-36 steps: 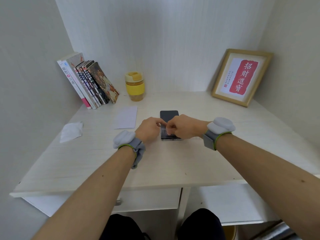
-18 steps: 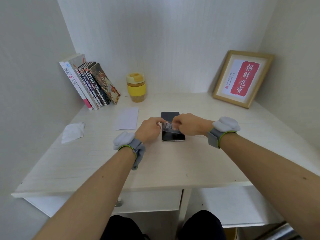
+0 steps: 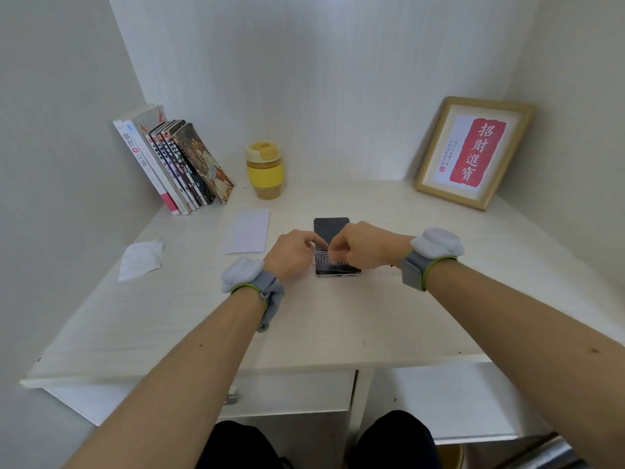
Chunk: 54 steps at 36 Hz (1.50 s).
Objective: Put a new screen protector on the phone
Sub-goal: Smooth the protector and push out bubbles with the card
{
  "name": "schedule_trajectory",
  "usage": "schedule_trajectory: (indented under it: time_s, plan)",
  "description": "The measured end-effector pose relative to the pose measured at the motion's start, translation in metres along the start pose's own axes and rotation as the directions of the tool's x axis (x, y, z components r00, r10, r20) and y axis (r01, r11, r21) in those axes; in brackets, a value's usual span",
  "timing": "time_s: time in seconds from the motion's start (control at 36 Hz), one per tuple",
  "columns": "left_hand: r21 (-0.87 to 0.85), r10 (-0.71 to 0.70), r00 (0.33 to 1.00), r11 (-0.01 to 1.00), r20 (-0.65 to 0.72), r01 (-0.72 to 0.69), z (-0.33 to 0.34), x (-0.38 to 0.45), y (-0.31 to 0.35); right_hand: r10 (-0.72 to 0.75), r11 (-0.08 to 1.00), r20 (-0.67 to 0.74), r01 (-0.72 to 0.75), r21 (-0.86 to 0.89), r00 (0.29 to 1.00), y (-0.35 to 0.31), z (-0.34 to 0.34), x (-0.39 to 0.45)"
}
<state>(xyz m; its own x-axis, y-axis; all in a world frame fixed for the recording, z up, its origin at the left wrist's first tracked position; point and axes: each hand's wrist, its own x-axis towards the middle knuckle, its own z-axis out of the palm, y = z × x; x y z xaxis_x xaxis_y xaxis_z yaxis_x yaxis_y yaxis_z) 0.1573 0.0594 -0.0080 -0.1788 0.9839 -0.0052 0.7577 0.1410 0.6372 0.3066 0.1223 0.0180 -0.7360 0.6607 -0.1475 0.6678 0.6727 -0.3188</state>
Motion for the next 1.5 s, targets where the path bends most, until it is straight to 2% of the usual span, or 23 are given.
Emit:
schedule_trajectory:
  time_s: [0.14,0.31,0.83,0.97,1.11,1.25,1.5]
  plan:
    - [-0.003,-0.011,1.0,1.0,0.01,0.011,0.0,0.001,-0.003,0.011,1.0,-0.064,-0.01,0.011,0.998,0.0,0.003,0.005]
    - [-0.002,-0.021,0.999,1.0,0.024,0.021,-0.002,0.004,-0.003,-0.033,0.999,-0.035,0.032,-0.014,0.999,-0.009,0.002,0.003]
    - [-0.029,-0.032,0.999,0.999,0.02,0.033,-0.003,0.001,-0.004,-0.037,0.999,-0.036,0.039,0.035,0.999,-0.008,0.006,0.008]
    - [-0.037,-0.035,0.999,0.999,0.006,0.036,-0.004,0.0,-0.003,-0.043,0.999,-0.019,0.044,0.029,0.999,-0.013,0.007,0.009]
    - [-0.042,-0.032,0.999,0.999,-0.005,0.032,-0.005,0.0,-0.003,-0.021,0.998,-0.061,0.025,0.061,0.998,-0.01,0.008,0.01]
    - [-0.05,-0.031,0.999,0.998,-0.015,0.03,-0.004,0.002,-0.006,-0.039,0.998,-0.024,0.04,0.04,0.999,-0.014,0.008,0.011]
    - [-0.058,-0.062,0.993,0.997,-0.097,0.056,-0.002,0.006,-0.013,0.035,0.999,-0.081,-0.033,0.034,0.996,-0.007,0.008,0.019]
